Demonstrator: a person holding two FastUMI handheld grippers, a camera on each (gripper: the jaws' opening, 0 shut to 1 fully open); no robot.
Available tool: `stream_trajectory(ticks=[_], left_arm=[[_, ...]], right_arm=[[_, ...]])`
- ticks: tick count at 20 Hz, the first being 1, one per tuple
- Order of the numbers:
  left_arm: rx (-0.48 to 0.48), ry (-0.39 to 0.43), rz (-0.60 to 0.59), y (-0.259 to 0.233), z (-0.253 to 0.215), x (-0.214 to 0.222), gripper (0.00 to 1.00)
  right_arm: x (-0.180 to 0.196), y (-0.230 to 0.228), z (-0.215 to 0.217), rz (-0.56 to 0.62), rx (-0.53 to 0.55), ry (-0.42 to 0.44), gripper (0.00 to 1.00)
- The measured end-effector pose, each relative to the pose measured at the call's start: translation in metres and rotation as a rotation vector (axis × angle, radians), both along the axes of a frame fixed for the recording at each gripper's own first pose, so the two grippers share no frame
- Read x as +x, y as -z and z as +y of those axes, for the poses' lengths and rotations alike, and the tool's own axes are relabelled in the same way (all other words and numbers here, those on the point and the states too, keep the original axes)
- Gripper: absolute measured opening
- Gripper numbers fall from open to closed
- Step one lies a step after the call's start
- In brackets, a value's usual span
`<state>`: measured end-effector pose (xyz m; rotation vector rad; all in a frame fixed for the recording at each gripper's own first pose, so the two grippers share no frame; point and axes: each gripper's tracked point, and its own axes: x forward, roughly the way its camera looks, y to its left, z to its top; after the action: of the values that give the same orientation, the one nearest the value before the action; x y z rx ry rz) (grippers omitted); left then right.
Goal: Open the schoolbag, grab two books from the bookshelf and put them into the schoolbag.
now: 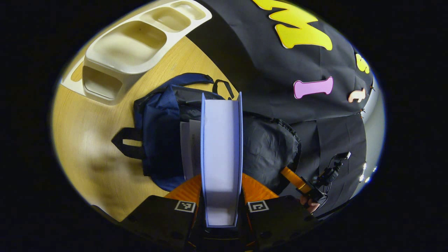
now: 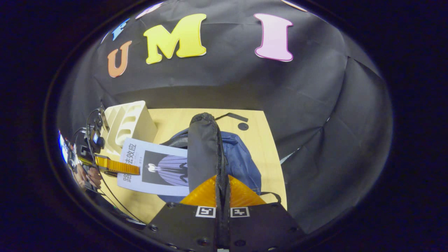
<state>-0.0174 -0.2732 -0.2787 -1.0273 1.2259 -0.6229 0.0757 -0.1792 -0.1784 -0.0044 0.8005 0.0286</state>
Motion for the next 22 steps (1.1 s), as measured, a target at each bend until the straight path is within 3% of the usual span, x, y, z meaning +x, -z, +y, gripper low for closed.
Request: stream_trajectory(ticks=[18, 20, 22], left_arm=[[-0.153, 0.016, 0.039, 0.038, -0.108, 0.023, 0.4], [-0.166, 0.01, 0.048, 0.042, -0.112, 0.024, 0.46], [-0.18, 0.006, 0.057, 0.045, -0.114, 0.025, 0.41]], right_arm=[[0.009, -0.017, 0.003, -0.014, 0.032, 0.019, 0.01], [0.011, -0.016, 0.003, -0.014, 0.036, 0.02, 0.01], [0.013, -0.014, 0.004, -0.01, 0.039, 0.02, 0.01]])
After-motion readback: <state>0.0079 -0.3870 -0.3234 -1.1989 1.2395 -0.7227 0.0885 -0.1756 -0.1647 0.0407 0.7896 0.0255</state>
